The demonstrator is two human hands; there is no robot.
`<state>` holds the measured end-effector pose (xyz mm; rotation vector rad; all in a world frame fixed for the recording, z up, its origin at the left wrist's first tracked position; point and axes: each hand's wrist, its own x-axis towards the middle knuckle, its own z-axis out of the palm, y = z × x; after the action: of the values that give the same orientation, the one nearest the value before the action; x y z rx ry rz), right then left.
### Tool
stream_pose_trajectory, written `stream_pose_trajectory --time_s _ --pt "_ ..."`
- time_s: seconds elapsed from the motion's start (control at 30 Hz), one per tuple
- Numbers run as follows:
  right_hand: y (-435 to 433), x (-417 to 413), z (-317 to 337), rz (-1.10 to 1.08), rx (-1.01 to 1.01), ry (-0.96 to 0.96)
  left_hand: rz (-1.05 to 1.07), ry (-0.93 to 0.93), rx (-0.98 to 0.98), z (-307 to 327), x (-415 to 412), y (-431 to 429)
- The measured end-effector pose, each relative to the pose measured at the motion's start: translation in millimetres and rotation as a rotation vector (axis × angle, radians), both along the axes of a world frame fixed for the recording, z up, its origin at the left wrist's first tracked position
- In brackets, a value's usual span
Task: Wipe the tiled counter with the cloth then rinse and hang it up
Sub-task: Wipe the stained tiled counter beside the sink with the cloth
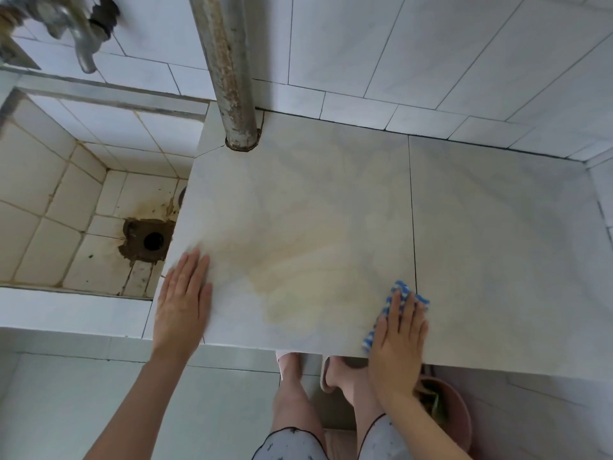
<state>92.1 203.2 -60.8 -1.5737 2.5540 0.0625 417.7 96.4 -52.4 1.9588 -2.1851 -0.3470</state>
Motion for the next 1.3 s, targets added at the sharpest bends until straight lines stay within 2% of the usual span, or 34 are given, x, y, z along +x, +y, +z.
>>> stream_pose_trajectory --time_s 0.13,0.27,0.37,0.47,0.53,0.63,0.7,0.8,0.9,1.07,1.17,1.3 --pt "-0.9 69.0 11.4 0.366 0.079 -0.057 -0.013 -0.010 0.000 -1.1 0.9 -0.2" --pt "-18.9 138.0 14.9 0.465 -0.033 -0.220 -0.028 0.024 -0.006 0.7 2.4 -1.6" --pt "-28.2 148.0 14.2 0.560 -0.076 -0.253 -0.032 0.037 0.004 1.7 4.3 -2.0" --pt "-28.6 118.1 7.1 0.654 -0.009 -0.216 -0.038 0.051 0.003 2.1 5.7 -2.1" --pt "-35.5 80.7 -0.2 0.643 0.019 -0.104 -0.046 0.061 0.009 2.4 6.6 -2.2" --pt "-67.1 20.7 -5.9 0.517 0.038 0.053 -0.044 0.062 0.025 2.4 13.5 1.2" --pt "-97.7 4.3 -5.4 0.351 0.035 0.051 -0.048 0.057 0.032 1.7 20.1 7.5" --pt "-142.7 31.1 -3.6 0.188 -0.045 -0.015 -0.035 0.067 0.035 1.9 26.3 15.7" --pt "-156.8 86.7 -3.3 0.401 -0.099 -0.044 0.006 0.066 0.031 2.1 27.6 16.9" --pt "-98.0 178.8 3.8 0.789 -0.158 -0.235 0.100 0.013 0.043 2.0 43.1 18.4" --pt "-82.0 179.4 0.2 0.980 -0.184 -0.223 0.175 0.026 0.056 1.5 53.8 19.2" --pt "-112.3 155.0 1.6 1.145 -0.156 -0.179 0.185 -0.011 0.034 1.4 48.9 18.2"
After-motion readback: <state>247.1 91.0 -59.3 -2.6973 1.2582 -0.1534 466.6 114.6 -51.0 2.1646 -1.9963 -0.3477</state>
